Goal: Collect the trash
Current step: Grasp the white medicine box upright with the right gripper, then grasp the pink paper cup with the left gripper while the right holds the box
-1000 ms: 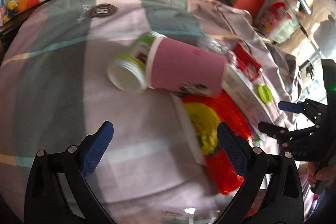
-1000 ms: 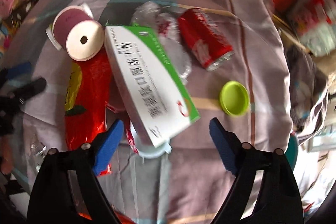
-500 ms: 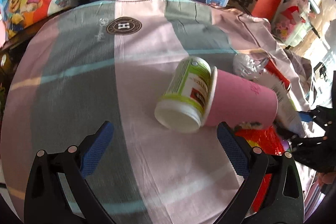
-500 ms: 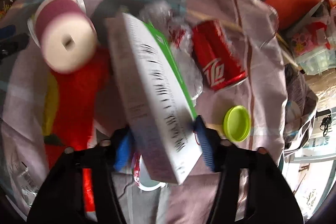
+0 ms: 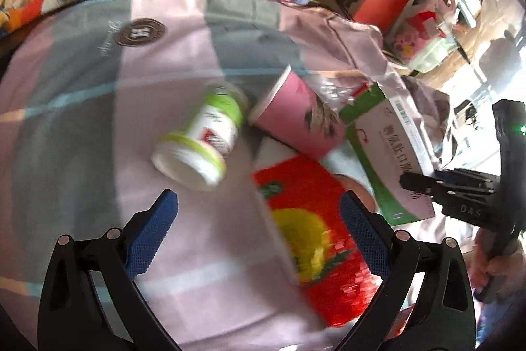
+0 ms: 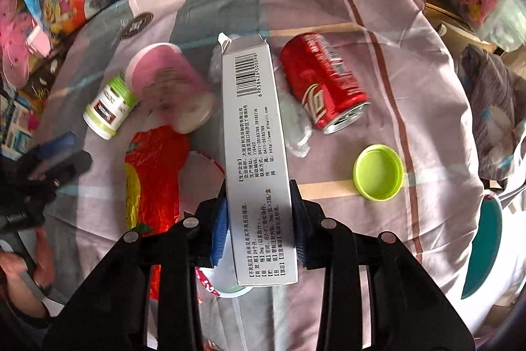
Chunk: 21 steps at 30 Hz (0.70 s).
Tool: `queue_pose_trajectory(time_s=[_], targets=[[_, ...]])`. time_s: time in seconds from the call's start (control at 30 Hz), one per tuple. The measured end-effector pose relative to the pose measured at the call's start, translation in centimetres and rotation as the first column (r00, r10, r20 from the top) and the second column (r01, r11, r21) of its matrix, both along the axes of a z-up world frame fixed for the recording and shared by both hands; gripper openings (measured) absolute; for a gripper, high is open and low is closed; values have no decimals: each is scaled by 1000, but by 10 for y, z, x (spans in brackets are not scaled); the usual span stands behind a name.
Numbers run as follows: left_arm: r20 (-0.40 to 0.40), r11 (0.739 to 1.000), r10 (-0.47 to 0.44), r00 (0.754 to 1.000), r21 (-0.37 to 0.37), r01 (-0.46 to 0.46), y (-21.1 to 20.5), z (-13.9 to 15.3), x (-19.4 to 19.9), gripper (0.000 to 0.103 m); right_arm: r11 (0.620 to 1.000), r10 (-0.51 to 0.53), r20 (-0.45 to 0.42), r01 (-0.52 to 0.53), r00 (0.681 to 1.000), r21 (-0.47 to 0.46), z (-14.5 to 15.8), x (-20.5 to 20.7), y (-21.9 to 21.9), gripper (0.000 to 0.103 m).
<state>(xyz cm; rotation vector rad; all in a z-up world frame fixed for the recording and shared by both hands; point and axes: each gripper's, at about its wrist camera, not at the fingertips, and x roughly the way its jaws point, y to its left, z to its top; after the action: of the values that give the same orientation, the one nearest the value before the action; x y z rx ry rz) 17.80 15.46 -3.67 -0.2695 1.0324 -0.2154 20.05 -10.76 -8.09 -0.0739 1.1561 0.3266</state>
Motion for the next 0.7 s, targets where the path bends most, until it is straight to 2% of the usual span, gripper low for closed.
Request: queue_pose_trajectory(time_s=[0.2,0.37,0.47,0.6,0.7], targets=[[-15,1000,-10,1000,13,10,-41,7,25,99,999,-7,9,7,1000,53,17,7,-26,31],[-20,999,19,1000,32,-19,-62,5,53,99,999,-34,62,32,997,44,34,21,-52,31],[-47,997,78,996,29,-77,-65,-5,67,99,999,-34,60,32,998,34,33,34,-62,32],[-85,979,202,976,18,-201,-59,-21,85,99,999,-24,54,22,998,42,29,52,-65,32],[-101,970,245,964,23,-243,-63,-27,98,99,999,-24,52,21,998,46,22,63,-67,32]])
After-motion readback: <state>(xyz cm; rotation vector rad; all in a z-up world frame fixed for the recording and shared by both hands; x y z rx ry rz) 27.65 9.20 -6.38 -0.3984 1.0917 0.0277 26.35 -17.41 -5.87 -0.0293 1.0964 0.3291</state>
